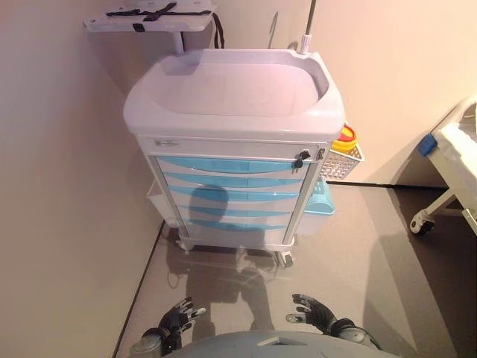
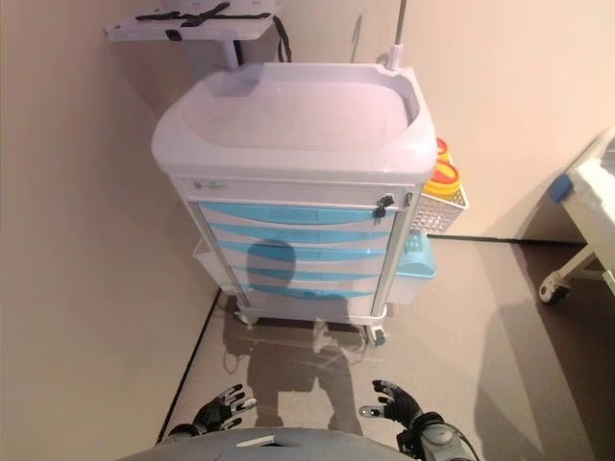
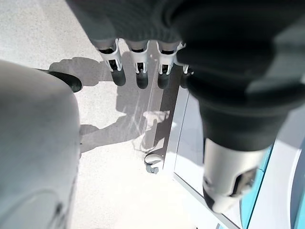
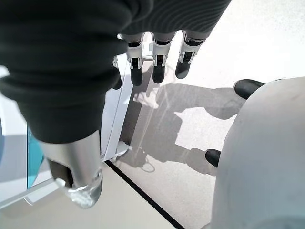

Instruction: Open the drawer and pick up the medicine

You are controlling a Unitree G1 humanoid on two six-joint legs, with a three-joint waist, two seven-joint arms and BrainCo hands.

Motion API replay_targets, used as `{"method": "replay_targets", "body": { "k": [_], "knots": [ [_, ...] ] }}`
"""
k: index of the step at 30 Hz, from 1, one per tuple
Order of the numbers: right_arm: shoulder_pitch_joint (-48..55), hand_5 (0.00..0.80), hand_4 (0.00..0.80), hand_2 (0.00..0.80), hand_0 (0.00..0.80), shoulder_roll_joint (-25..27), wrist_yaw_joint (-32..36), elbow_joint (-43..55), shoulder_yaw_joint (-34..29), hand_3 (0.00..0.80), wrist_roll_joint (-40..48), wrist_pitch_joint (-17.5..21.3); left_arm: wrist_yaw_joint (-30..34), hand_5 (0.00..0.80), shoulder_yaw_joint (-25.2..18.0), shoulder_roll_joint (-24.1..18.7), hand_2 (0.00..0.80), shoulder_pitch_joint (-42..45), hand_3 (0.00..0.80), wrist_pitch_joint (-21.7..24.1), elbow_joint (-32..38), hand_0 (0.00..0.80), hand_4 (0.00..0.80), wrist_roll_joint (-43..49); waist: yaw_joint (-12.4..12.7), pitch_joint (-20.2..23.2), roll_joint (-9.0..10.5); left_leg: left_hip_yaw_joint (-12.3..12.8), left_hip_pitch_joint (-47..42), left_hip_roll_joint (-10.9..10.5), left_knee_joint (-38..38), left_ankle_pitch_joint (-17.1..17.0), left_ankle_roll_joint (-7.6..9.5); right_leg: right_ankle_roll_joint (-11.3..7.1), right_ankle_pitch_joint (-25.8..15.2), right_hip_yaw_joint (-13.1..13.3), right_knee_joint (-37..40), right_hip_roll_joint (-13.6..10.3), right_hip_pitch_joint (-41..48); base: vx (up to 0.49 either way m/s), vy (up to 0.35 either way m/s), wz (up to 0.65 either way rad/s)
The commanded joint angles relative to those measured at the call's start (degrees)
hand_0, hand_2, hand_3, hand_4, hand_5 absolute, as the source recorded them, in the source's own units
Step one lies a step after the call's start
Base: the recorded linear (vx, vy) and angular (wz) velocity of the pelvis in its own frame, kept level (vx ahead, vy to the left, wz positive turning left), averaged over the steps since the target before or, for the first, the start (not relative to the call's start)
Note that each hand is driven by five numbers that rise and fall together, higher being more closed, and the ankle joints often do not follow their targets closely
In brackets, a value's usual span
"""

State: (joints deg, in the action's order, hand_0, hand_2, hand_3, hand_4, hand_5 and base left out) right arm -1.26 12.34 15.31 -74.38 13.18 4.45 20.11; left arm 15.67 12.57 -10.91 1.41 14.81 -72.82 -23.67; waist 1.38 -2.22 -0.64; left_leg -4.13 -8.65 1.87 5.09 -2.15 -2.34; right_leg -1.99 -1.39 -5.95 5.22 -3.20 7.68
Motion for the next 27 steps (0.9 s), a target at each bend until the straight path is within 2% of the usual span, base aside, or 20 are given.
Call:
{"method": "replay_targets", "body": {
  "k": [1,11,14,20,23,27],
  "knots": [
    [-2.96,0.000,0.000,0.000,0.000,-1.00,-0.30,-3.08,-0.55,0.000,0.90,1.41,0.97,0.000,-1.55,1.93,0.000,-2.67,0.000,0.43,-3.89,0.000,0.000,-1.04,0.22,-0.99,1.80,4.25,0.78,-3.82,-0.35,2.41,3.03,-1.56,-1.74,-1.53,-1.72,-1.17,-0.87,0.000,0.000,0.00],
    [-3.45,0.000,0.000,0.000,0.000,-0.53,-1.61,-2.94,-0.60,0.000,1.00,1.75,2.84,0.000,-1.90,1.50,0.000,-2.47,0.000,0.52,-3.69,0.000,0.000,-2.84,0.53,-1.36,1.77,4.10,0.85,-3.80,-0.37,2.36,3.05,-1.56,-1.73,-1.56,-1.84,-1.18,-0.88,0.000,0.000,0.00],
    [-3.18,0.000,0.000,0.000,0.000,-0.67,-1.36,-2.84,-0.72,0.000,1.74,0.56,2.99,0.000,-2.38,1.72,0.000,-2.42,0.000,0.45,-3.76,0.000,0.000,-4.78,0.44,-1.40,1.84,4.17,0.83,-3.77,-0.37,2.34,3.06,-1.56,-1.76,-1.53,-1.93,-1.18,-0.94,0.037,-0.002,0.00],
    [-3.10,0.000,0.000,0.000,0.000,-0.68,-0.28,-3.73,-1.51,0.000,2.85,-5.37,4.08,0.000,-3.96,1.66,0.000,-2.65,0.000,1.54,-3.66,0.000,0.000,-7.41,0.30,-1.81,1.97,4.17,1.02,-3.79,-0.86,2.41,3.21,-1.27,-1.56,-1.01,-2.53,-1.09,-1.20,0.069,0.013,0.00],
    [-2.66,0.000,0.000,0.000,0.000,-0.57,-0.39,-3.77,-1.83,0.000,3.65,-4.49,5.42,0.000,-4.70,1.34,0.000,-3.01,0.000,2.72,-2.98,0.000,0.000,-9.95,0.05,-2.02,1.94,4.16,0.95,-3.76,-0.89,2.41,3.26,-1.17,-1.52,-0.63,-2.66,-1.00,-1.23,0.108,0.032,-0.01],
    [-1.77,0.000,0.000,0.000,0.000,-0.10,-0.88,-3.07,-2.41,0.000,3.38,-5.24,6.86,0.000,-5.61,1.00,0.000,-3.92,0.000,3.91,-1.58,0.000,0.000,-13.68,-0.68,-2.45,1.84,4.51,1.30,-3.66,-1.21,2.53,3.30,-1.18,-1.37,-0.11,-3.25,-1.14,-1.88,0.101,0.038,-0.04]
  ]
}}
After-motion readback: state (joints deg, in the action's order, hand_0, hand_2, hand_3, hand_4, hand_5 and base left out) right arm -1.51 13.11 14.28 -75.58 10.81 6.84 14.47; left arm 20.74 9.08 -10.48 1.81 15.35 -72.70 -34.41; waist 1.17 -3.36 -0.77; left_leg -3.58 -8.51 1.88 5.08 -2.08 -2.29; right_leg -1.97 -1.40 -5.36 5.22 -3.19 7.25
